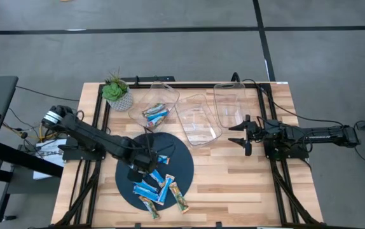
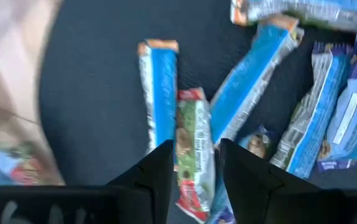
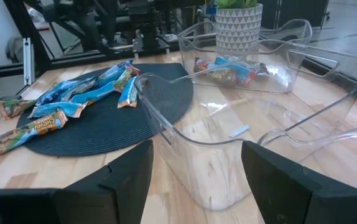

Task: Pick and place Granola Bars by type
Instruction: Put the red granola bar into the left transparent bin

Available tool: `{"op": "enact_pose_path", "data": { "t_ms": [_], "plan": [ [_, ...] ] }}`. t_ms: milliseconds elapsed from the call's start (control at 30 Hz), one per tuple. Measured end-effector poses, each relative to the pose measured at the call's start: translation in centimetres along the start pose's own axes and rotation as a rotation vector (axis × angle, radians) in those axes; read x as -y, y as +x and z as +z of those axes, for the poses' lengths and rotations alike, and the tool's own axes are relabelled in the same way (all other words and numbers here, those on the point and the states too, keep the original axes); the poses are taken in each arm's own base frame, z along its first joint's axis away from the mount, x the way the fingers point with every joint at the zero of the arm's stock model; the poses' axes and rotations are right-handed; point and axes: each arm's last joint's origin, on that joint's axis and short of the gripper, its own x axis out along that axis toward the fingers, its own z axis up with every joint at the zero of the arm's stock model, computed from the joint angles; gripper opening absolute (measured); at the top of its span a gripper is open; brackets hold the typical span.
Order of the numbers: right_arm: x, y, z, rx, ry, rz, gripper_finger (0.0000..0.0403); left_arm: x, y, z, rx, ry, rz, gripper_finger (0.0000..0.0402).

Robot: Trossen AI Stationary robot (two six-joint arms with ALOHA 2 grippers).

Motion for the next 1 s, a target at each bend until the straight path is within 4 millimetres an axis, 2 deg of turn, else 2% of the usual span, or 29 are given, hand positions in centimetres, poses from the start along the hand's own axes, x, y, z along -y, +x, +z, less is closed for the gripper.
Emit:
{"op": "enact_pose_path", "data": {
  "t_ms": [167, 333, 567, 767, 1000],
  "plan": [
    [0.0, 0.0, 0.0, 0.000, 0.000, 0.000, 0.0240, 0.6, 2.2, 0.4, -0.083, -0.007, -0.018, 0.0123],
    [0.0, 0.0, 0.0, 0.000, 0.000, 0.000, 0.0240, 0.7, 3.6, 0.3, -0.114, -0.026, -0.013, 0.0123],
    [0.0, 0.0, 0.0, 0.001, 0.000, 0.001, 0.0240, 0.5, 5.9, -2.2, -0.145, -0.069, -0.030, 0.0123],
    [0.0, 0.0, 0.0, -0.001, 0.000, 0.000, 0.0240, -0.2, 6.5, -4.0, -0.138, -0.091, -0.010, 0.0123],
    [0.0, 0.0, 0.0, -0.001, 0.000, 0.000, 0.0240, -0.3, 8.2, -5.4, -0.098, -0.107, -0.026, 0.0123]
  ]
}}
